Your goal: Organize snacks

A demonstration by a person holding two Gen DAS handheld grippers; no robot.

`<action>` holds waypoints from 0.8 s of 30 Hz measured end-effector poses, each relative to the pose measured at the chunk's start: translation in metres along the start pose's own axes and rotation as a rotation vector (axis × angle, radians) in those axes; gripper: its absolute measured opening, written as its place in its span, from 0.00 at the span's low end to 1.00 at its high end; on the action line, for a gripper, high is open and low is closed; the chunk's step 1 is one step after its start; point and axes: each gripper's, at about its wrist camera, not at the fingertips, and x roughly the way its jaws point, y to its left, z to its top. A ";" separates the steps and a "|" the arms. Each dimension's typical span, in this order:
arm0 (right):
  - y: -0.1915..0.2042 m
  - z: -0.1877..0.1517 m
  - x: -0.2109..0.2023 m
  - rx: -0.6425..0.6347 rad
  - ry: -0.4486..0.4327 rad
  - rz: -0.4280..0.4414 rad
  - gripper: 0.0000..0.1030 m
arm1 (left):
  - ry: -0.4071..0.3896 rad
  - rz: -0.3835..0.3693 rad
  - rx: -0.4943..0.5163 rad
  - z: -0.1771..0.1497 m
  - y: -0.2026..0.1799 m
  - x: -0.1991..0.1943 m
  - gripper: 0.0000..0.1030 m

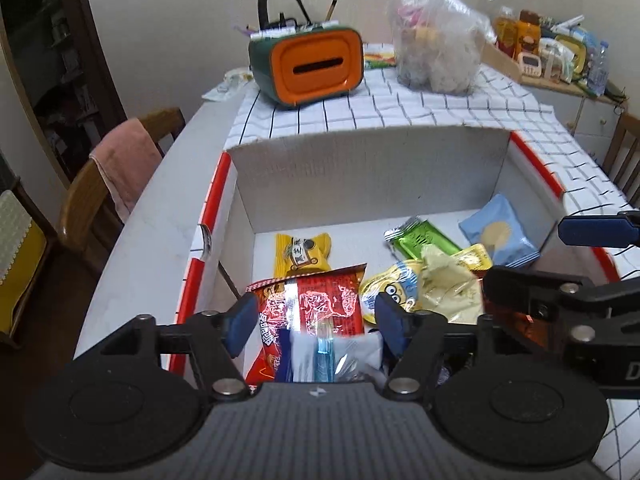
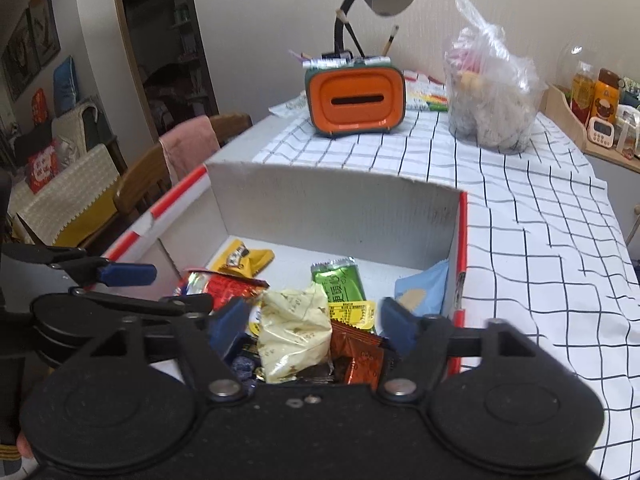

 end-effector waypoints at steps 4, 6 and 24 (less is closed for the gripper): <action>0.000 -0.002 -0.015 0.004 -0.027 0.022 0.86 | -0.030 -0.003 -0.002 -0.004 0.000 -0.014 0.71; 0.001 -0.004 -0.024 -0.001 -0.047 0.036 0.90 | -0.046 -0.010 -0.003 -0.006 -0.001 -0.021 0.73; 0.012 -0.041 -0.083 -0.031 -0.160 0.062 1.00 | -0.202 -0.050 -0.006 -0.047 -0.012 -0.086 0.85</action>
